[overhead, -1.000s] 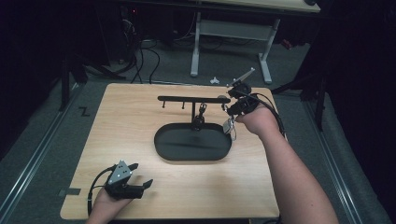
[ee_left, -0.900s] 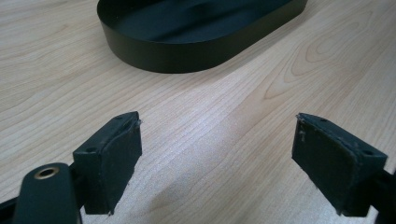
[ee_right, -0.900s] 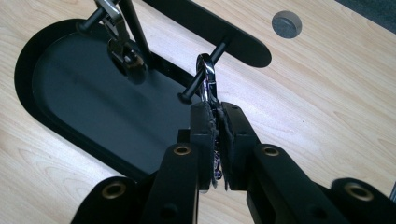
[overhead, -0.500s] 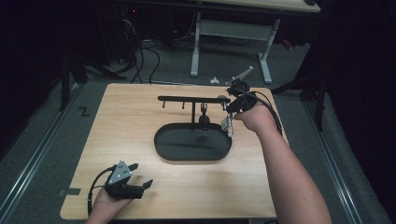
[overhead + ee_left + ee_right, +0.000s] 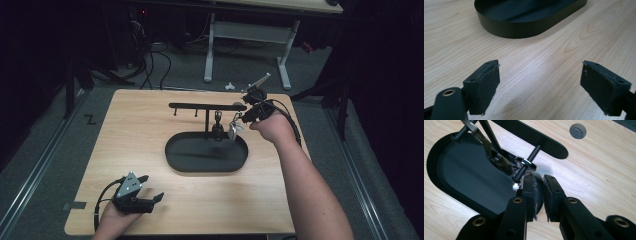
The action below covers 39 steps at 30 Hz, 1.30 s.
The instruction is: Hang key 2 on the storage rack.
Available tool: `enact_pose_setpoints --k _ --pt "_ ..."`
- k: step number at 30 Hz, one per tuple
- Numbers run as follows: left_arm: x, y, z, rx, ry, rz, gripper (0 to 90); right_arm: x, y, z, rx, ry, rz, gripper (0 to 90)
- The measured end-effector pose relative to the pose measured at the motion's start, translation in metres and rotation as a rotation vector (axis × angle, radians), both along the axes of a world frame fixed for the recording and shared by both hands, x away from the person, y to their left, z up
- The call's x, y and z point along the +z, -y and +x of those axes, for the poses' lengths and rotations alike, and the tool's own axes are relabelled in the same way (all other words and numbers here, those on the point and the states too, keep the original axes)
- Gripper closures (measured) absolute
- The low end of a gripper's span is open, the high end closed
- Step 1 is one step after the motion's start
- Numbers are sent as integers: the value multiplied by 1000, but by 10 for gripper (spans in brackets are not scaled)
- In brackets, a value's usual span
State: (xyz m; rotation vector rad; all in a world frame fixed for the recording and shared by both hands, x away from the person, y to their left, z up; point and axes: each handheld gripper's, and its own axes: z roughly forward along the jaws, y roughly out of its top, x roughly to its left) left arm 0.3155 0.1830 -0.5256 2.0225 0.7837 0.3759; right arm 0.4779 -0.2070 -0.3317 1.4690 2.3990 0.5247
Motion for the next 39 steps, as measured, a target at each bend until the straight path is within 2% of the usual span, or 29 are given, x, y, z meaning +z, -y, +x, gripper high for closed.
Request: enact_pose_setpoints --k 6,14,21,25,36,39 --pt "0 1 0 0 3 1 164 1 4 -5 -7 11 -3 758" --pt "0 2 1 -5 3 3 164 -6 11 -13 -25 -9 4 674" --pt "-1 4 1 -3 4 4 164 -19 18 -23 -37 -27 12 514" --pt "0 5 1 -7 2 10 164 -27 24 -30 -51 -29 18 454" --pt "0 6 2 -9 4 12 164 -45 39 -51 -68 -33 53 417" --pt "0 8 2 -13 3 16 164 -50 40 -59 -55 -24 60 396"
